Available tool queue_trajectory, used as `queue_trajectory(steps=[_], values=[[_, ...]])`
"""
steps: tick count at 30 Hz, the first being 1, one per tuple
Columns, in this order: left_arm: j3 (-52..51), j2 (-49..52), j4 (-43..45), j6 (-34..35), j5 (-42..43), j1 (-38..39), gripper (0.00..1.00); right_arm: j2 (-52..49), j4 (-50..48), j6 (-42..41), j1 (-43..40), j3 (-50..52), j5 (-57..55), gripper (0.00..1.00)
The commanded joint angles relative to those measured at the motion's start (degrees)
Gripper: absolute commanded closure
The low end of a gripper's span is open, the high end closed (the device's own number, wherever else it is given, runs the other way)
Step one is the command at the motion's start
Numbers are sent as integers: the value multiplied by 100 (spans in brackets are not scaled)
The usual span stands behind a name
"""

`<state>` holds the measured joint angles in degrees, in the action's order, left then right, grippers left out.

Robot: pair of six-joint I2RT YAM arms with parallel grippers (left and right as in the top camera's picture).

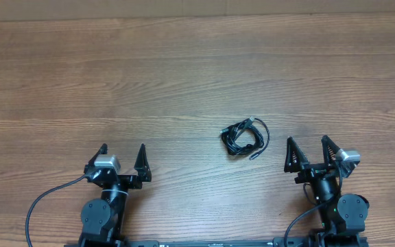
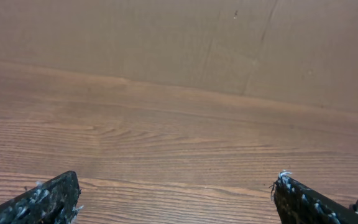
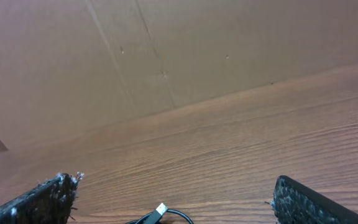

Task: Untangle cables
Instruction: 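Move the left gripper toward the black cable bundle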

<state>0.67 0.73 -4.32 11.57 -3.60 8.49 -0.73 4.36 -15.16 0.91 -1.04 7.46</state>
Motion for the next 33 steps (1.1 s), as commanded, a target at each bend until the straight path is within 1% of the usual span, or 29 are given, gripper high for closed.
queue_trajectory(steps=[1, 6, 13, 16, 19, 23, 30, 33], values=[[2253, 170, -2559, -243, 656, -22, 0, 57, -22, 26, 37, 57, -37, 0], [2820, 868, -2758, -264, 664, -22, 0, 55, -22, 26, 37, 57, -37, 0], [4039, 2378, -3556, -262, 817, -20, 0, 55, -22, 26, 37, 57, -37, 0], [4341, 2796, -3805, -260, 837, -20, 0, 57, -22, 26, 37, 57, -37, 0], [4610, 3204, -3917, -262, 1143, -20, 0, 55, -22, 26, 37, 57, -37, 0], [4741, 3543, -3915, -262, 1506, -20, 0, 57, -22, 26, 37, 57, -37, 0], [4741, 3753, -3974, -258, 1720, -20, 1, 55, -22, 26, 37, 57, -37, 0], [4741, 3751, -3980, -94, 1759, -22, 0, 57, -22, 26, 37, 57, -37, 0]])
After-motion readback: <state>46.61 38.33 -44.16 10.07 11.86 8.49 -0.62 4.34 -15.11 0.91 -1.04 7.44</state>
